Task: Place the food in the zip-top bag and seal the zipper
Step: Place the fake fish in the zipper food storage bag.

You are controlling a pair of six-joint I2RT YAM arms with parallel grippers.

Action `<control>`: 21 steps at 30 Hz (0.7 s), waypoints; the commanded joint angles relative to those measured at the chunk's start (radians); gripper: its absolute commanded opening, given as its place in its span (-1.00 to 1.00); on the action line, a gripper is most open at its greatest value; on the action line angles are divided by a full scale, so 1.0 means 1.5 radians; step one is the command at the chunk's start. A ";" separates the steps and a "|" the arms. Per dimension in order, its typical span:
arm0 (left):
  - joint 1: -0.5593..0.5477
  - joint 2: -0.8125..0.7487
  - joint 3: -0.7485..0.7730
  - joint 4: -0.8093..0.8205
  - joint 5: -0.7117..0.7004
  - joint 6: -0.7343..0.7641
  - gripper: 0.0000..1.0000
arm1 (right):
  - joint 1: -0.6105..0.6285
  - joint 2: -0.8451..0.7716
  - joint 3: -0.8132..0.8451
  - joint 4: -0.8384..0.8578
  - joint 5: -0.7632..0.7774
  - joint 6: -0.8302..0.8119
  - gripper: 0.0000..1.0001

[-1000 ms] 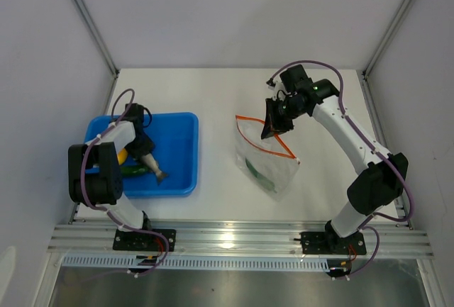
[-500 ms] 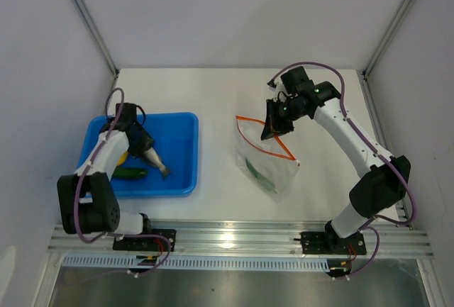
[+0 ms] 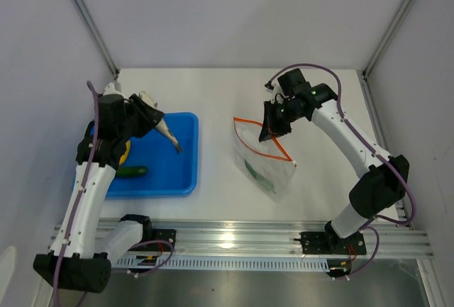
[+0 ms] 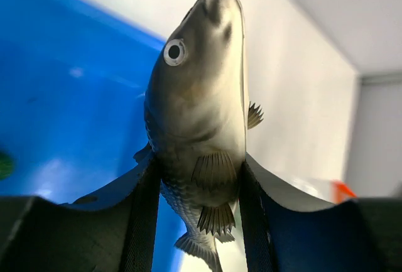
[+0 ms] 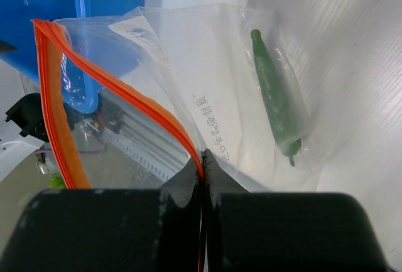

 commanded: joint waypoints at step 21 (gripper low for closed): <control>-0.435 0.108 0.215 0.362 -0.079 0.134 -0.99 | 0.048 -0.002 0.044 0.004 -0.109 0.042 -1.00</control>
